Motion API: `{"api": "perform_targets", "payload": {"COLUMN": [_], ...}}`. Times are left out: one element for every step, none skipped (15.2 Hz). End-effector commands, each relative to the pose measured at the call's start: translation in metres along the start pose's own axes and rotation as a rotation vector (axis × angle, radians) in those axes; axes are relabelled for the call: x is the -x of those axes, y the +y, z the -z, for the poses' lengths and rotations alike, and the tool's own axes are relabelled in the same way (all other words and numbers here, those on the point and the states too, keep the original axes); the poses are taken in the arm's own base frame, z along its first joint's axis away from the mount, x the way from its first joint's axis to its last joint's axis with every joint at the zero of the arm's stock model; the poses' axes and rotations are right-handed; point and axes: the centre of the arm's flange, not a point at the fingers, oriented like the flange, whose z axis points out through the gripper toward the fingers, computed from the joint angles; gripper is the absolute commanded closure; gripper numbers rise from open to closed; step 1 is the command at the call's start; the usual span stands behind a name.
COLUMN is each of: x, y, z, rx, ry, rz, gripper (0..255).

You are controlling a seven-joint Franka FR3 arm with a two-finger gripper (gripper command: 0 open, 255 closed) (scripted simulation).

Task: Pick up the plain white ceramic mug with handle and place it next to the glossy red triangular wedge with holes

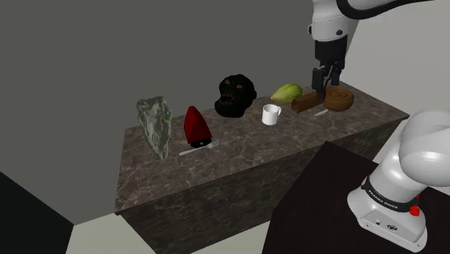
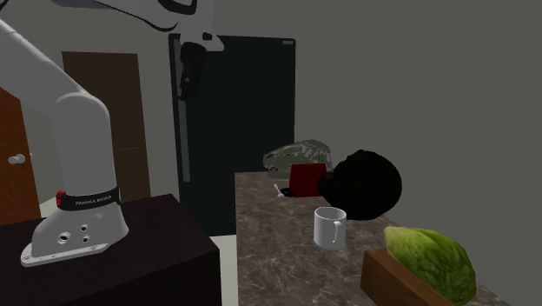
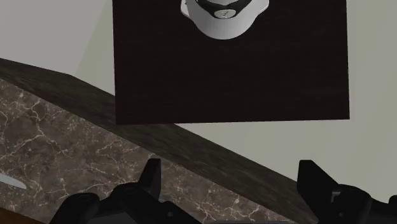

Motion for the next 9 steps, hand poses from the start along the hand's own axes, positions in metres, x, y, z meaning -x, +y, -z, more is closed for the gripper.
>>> {"api": "perform_targets", "payload": {"x": [0.000,-0.009,-0.018,-0.027,-0.036,-0.045,-0.054,-0.063,-0.073], "y": [0.000,0.005,0.011,0.016,0.022,0.027,0.032,0.038,0.043], "z": [0.000,-0.008,-0.015,-0.023,-0.030,-0.038,-0.045,-0.052,-0.060], "rx": [0.000,-0.002,-0.005,-0.007,-0.009,-0.011,-0.014,-0.016,-0.018], "ry": [0.000,0.004,0.007,0.011,0.015,0.019,0.022,0.026,0.030], "rz": [0.000,0.002,0.003,0.005,0.007,0.008,0.010,0.012,0.013], "gripper": [0,0,0,0,0,0,0,0,0]}}
